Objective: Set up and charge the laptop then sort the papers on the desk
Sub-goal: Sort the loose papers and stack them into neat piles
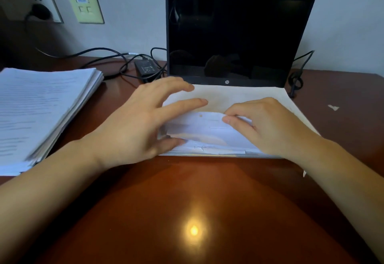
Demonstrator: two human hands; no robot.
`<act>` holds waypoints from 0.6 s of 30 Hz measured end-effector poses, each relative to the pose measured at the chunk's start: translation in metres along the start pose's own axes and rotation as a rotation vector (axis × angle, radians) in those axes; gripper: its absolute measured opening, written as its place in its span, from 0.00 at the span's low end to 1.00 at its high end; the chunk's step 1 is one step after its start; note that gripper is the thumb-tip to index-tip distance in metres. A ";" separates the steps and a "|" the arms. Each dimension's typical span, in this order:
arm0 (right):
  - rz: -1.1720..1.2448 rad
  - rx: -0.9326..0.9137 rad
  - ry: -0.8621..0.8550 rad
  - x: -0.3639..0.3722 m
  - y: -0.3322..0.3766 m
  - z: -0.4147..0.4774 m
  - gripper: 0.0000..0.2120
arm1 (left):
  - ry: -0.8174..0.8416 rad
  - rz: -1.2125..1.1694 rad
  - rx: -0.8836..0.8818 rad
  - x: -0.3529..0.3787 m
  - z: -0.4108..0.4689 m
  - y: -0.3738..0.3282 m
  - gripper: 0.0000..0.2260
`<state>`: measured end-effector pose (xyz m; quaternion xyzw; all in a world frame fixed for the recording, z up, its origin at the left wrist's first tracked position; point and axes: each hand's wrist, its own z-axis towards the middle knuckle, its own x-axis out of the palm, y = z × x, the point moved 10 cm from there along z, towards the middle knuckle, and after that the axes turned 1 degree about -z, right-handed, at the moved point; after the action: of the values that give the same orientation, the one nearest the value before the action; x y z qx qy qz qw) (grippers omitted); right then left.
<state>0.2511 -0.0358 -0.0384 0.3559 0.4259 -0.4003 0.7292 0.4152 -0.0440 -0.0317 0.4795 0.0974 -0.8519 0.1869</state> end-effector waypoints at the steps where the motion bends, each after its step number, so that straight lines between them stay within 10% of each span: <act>1: -0.024 0.014 -0.045 -0.006 -0.004 0.001 0.17 | -0.016 0.041 0.028 -0.003 0.001 -0.004 0.24; 5: -0.051 0.083 -0.162 -0.021 -0.018 0.000 0.13 | -0.001 0.094 0.131 0.001 0.002 -0.014 0.09; 18: -0.014 -0.157 0.107 0.004 0.019 -0.005 0.15 | 0.039 -0.106 -0.054 0.013 -0.002 0.012 0.14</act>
<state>0.2674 -0.0243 -0.0406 0.3156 0.4968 -0.3510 0.7283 0.4154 -0.0571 -0.0439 0.4852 0.1491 -0.8480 0.1524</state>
